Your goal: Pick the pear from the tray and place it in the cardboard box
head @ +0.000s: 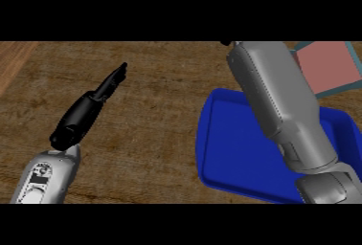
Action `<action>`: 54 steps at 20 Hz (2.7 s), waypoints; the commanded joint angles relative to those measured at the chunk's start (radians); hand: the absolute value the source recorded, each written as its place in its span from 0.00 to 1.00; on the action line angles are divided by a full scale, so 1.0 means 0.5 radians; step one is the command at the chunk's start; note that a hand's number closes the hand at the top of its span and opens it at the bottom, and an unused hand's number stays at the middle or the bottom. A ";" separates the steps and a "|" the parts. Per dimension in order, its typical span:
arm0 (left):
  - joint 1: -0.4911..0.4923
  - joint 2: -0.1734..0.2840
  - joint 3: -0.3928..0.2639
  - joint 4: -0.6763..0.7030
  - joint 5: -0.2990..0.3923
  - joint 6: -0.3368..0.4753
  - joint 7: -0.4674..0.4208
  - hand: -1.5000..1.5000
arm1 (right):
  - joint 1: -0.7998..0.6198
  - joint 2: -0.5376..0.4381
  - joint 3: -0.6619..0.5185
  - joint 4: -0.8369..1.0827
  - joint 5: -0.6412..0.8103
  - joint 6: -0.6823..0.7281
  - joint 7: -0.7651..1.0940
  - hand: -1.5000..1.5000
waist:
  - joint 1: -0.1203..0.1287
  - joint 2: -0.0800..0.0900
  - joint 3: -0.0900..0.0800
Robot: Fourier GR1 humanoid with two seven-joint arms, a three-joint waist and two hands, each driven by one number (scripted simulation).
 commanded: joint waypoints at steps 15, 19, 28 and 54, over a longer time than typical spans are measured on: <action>0.033 0.084 0.125 0.026 0.032 -0.025 -0.023 0.50 | -0.307 -0.458 -0.425 0.894 0.184 -0.512 0.244 1.00 | -0.109 -0.028 0.003; 0.091 0.067 0.126 0.021 0.024 -0.005 -0.050 0.50 | -0.343 -0.499 -0.619 1.014 -0.049 -0.229 0.159 1.00 | -0.158 -0.051 0.005; 0.162 0.114 0.190 0.044 0.046 -0.040 -0.120 0.50 | -0.249 -0.638 -0.801 1.237 -0.274 0.068 -0.074 1.00 | -0.181 -0.054 0.004; 0.261 0.016 0.147 0.070 -0.081 0.072 -0.159 0.50 | 0.339 -0.428 -1.589 0.214 -1.456 -1.145 -1.547 0.00 | -0.272 -0.089 0.006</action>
